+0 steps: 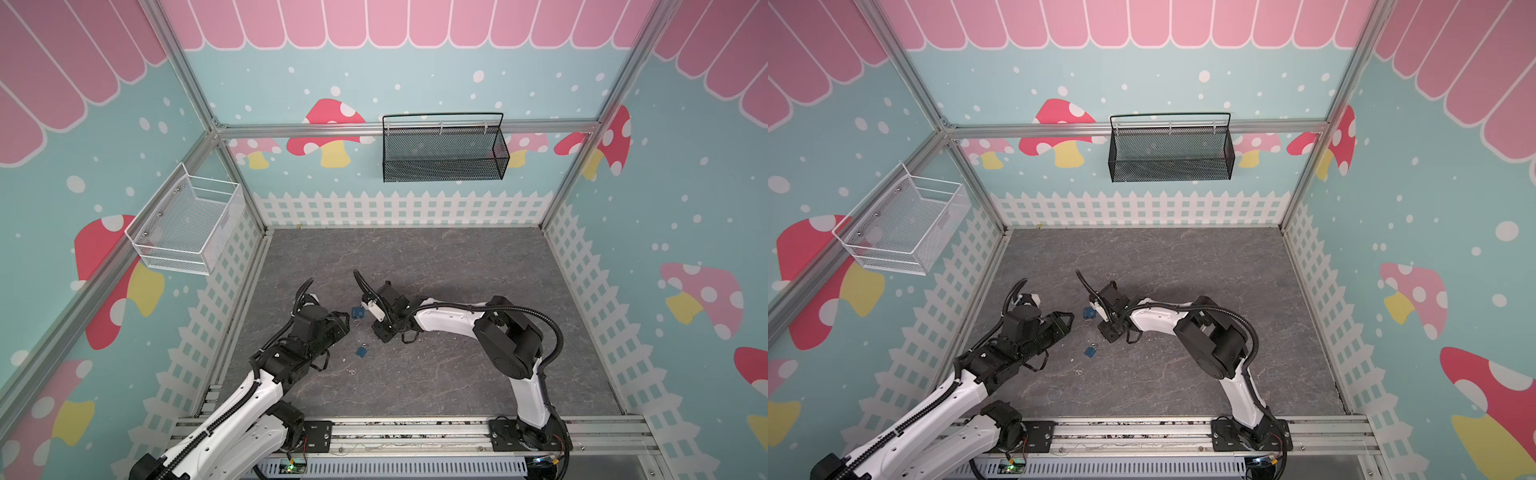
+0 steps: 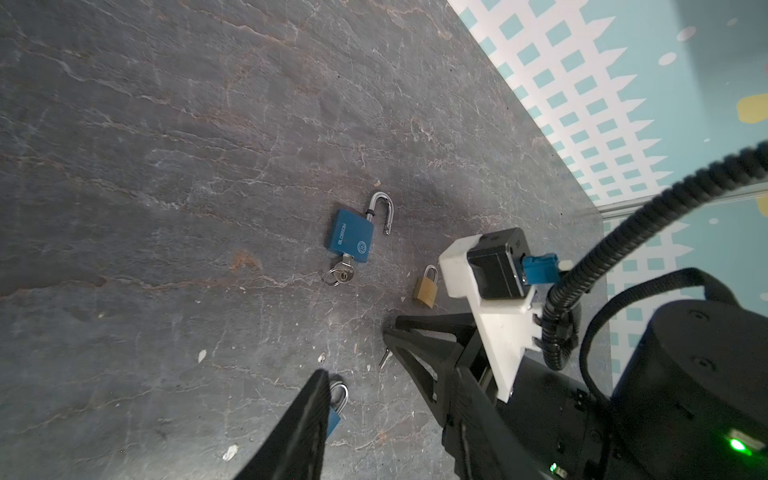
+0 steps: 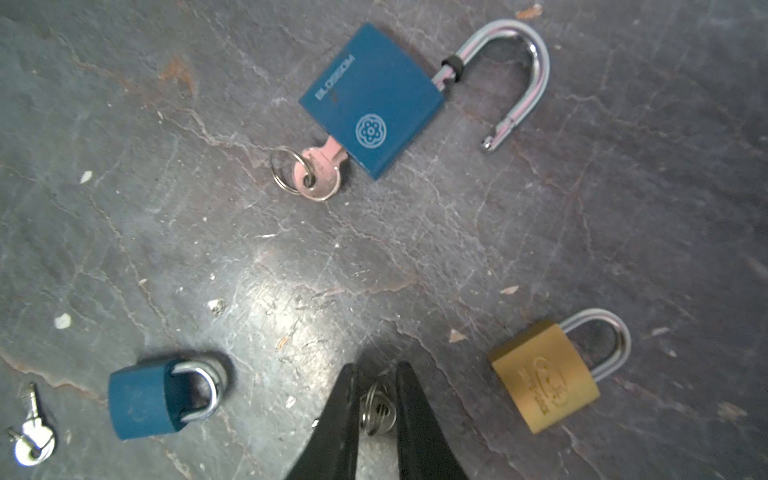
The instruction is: Unlock with the key
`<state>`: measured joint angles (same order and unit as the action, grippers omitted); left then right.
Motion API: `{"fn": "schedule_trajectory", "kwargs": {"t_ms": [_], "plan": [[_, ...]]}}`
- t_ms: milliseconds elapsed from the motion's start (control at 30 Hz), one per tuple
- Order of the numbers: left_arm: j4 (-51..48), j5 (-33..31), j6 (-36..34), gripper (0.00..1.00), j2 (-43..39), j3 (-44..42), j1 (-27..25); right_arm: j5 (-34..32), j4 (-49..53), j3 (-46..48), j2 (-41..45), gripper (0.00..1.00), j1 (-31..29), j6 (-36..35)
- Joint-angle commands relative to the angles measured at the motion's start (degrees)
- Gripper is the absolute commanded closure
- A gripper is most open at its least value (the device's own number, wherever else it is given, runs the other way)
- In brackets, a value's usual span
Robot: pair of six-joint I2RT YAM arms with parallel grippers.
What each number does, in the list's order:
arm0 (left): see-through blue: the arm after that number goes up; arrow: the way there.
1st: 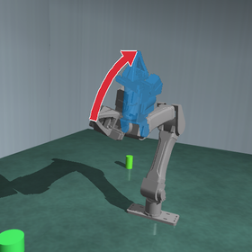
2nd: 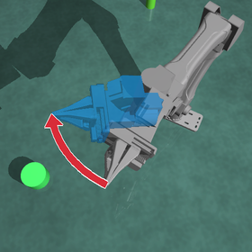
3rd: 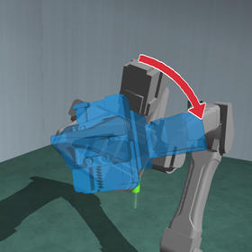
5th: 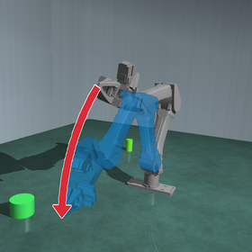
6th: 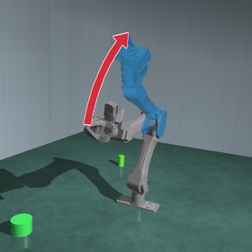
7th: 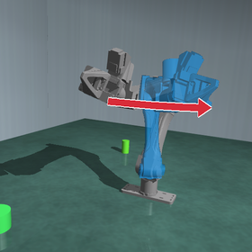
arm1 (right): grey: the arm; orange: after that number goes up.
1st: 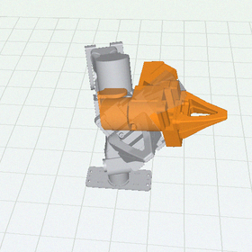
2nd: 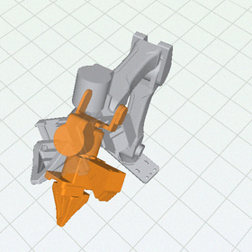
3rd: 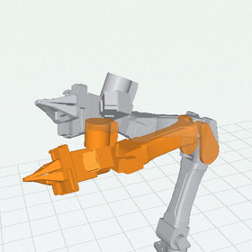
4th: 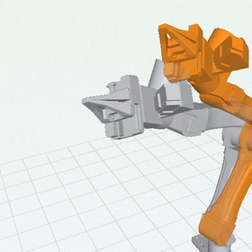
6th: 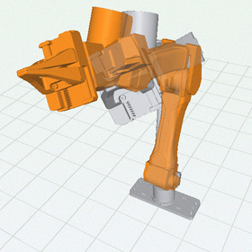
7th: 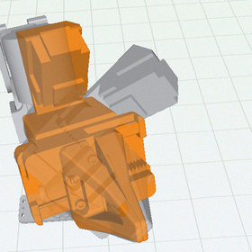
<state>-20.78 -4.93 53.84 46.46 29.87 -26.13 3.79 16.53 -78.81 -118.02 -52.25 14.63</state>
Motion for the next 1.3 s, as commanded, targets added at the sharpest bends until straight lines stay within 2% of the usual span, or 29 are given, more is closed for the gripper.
{"fn": "schedule_trajectory", "kwargs": {"t_ms": [0,467,700,1000,1267], "plan": [[-0.1,-0.9,1.3,0.53,0.1,-0.7,0.5,-0.8,0.6,-1.2,-1.2,0.85,-0.6,-1.3],[2.4,1.4,4.5,0.53,-1.0,-1.3,0.6,0.0,-1.7,2.5,5.5,1.0,-0.6,-1.1],[5.4,3.9,7.6,0.53,-1.7,-1.6,0.6,0.0,-2.8,4.6,11.8,1.0,-0.3,-0.2],[16.3,7.7,20.6,0.53,-2.1,-3.7,0.6,0.1,-3.5,6.1,19.6,1.0,0.7,2.3],[25.5,8.2,33.3,0.52,-1.1,-5.2,0.5,1.9,-4.2,7.1,25.9,1.0,1.0,6.2]]}}
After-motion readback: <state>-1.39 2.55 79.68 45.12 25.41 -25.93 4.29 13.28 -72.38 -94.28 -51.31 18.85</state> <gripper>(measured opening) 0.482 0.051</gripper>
